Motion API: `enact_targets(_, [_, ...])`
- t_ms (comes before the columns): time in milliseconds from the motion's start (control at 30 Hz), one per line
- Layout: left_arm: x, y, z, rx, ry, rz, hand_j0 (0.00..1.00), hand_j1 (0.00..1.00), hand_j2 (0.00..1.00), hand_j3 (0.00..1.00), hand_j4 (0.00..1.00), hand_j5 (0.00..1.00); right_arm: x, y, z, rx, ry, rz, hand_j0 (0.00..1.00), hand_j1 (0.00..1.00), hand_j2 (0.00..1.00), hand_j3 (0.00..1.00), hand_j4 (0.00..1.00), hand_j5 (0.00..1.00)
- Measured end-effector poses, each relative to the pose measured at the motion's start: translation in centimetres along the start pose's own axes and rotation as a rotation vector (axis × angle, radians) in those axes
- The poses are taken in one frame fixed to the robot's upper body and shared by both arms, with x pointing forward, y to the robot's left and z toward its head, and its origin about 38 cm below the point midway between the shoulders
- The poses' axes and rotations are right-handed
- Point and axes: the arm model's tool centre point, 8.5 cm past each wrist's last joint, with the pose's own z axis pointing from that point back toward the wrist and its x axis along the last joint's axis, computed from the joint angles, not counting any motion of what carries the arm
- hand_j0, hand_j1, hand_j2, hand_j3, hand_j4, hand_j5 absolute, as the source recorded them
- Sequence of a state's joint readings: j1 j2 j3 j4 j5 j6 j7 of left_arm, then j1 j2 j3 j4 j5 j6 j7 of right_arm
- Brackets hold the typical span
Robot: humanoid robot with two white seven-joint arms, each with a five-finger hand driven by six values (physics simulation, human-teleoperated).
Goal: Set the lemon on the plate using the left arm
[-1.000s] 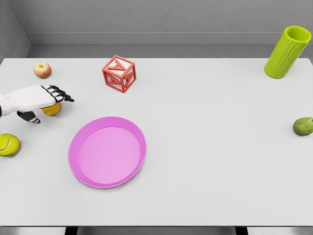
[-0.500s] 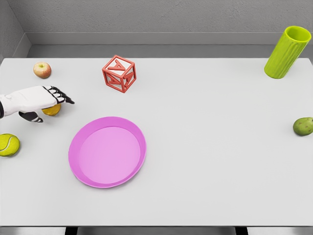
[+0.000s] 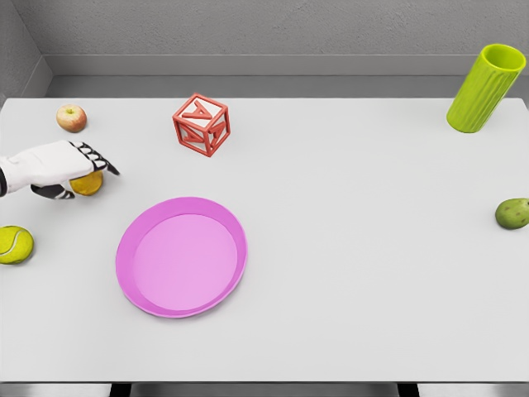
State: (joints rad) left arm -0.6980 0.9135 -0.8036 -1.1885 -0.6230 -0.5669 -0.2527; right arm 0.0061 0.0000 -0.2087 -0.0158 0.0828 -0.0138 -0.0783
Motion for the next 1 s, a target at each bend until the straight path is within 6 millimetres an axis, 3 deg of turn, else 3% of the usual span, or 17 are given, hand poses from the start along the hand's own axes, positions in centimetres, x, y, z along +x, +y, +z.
enact_targets(433, [0.32,-0.48,-0.22,-0.014,-0.010,0.002,0.82,0.82,0.82,0.82,0.82,0.82,0.00,0.00,0.00,0.000,0.000,0.000,1.00,1.00,1.00,1.00,1.00,1.00])
enact_targets(600, [0.25,-0.59,-0.23,-0.020,-0.003,-0.003,0.69,0.69,0.69,0.69,0.69,0.69,0.00,0.00,0.00,0.000,0.000,0.000,1.00,1.00,1.00,1.00,1.00,1.00])
enact_targets(1000, [0.22,-0.71,-0.24,-0.032,0.001,-0.019,0.59,0.59,0.59,0.59,0.59,0.59,0.01,0.00,0.00,0.000,0.000,0.000,1.00,1.00,1.00,1.00,1.00,1.00])
